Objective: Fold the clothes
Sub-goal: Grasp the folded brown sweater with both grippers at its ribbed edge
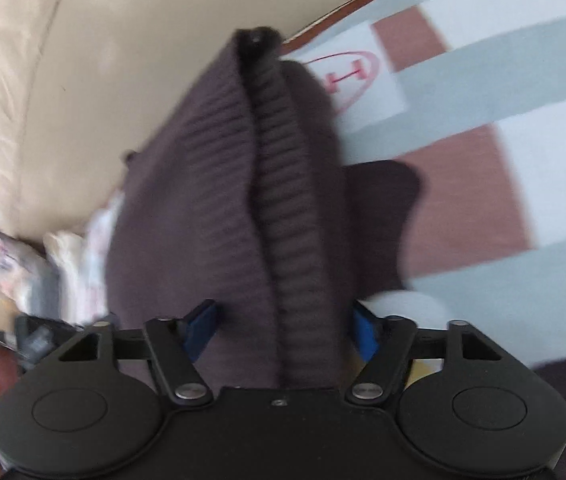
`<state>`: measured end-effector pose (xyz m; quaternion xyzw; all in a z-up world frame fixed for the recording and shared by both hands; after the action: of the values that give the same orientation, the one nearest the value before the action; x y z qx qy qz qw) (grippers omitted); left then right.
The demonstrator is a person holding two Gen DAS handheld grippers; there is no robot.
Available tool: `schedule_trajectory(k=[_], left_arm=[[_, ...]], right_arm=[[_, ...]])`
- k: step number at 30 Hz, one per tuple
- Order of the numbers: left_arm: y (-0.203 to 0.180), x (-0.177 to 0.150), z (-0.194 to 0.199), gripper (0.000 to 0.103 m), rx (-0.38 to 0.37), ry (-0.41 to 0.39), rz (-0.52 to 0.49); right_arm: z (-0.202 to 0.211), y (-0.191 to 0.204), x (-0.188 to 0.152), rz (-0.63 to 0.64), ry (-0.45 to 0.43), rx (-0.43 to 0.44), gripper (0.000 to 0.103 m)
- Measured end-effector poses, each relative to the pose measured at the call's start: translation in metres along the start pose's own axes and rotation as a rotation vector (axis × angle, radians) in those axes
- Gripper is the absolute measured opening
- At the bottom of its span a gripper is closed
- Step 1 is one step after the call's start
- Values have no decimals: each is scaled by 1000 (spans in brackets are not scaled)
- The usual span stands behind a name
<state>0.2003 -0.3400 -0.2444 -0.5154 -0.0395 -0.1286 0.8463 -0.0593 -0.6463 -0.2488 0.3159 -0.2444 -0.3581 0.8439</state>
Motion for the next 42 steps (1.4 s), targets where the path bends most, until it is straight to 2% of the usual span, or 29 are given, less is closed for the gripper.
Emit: schedule_trajectory(k=[2,3,4,5,6,7,10,13,16,21,23,24,25,26,27,29,31,33,34,35,37,40,42], left_arm=[[-10,-4,-7,68,9,19,-72],[-17,-7,-10,59,43,22,-134],[-25,-10,-14,47,78,25,-197],[-37,-11,-16,46,121,25,-281],[-49,-11,-17,40,162,24,-361],[-57,-13,-15,35,166,13,-391],[-80,-18,-8,32,177,-20,-483],[-95,-23,0,32,167,-65,-529],[-88,-20,10,32,150,-64,-482],[-63,-12,7,35,172,-18,-352],[-59,-9,3,40,174,-3,-317],[-57,-7,1,51,176,6,-300],[-55,-7,-3,68,176,21,-280],[-48,-5,-6,75,158,49,-251],[-43,-6,-14,76,109,84,-212],[-44,-14,-15,73,97,54,-225],[-58,-22,-17,54,162,39,-348],[-72,-28,-16,43,206,2,-452],[-79,-30,-15,40,227,-17,-500],[-83,-31,-14,39,241,-47,-509],[-85,-33,-11,38,257,-98,-506],[-91,-34,-2,35,284,-127,-521],[-102,-38,10,35,292,-171,-550]], right_arm=[[-8,7,0,51,-42,24,71],[-12,11,0,80,-54,28,67],[-15,14,0,96,-61,24,57],[-17,20,0,115,-63,22,48],[-18,27,-1,140,-66,17,47],[-17,38,-3,191,-72,-1,45],[-10,68,-4,293,-92,-6,42],[0,88,-5,349,-118,34,40],[-6,92,-3,353,-114,42,40],[-17,77,7,298,-79,17,41],[-18,67,10,251,-56,6,47],[-18,63,10,237,-45,-2,49],[-20,62,10,237,-38,-4,53],[-22,61,9,237,-30,-7,53],[-24,60,9,237,-22,-9,54],[-28,58,8,237,-6,-13,57],[-37,54,3,244,2,-26,59],[-44,52,1,238,-9,-43,58],[-45,54,0,238,-22,-50,51],[-43,63,-2,271,-46,-56,46],[-37,86,-8,360,-84,-97,42],[-19,109,-16,339,-154,-72,40],[-6,129,-25,389,-192,-90,39]])
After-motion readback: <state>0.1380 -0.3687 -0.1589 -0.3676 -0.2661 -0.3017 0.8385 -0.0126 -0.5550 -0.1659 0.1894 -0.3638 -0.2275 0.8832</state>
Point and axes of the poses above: each gripper's, at about its wrist camera, not at the fingertips, and z roughly against the way its jaws point, y to its left, x to its top, the point moved 2 cm from there along -z, roughly the way its jaws point, and after that the axes turned 2 degrees about -z, right-handed, at the moved point
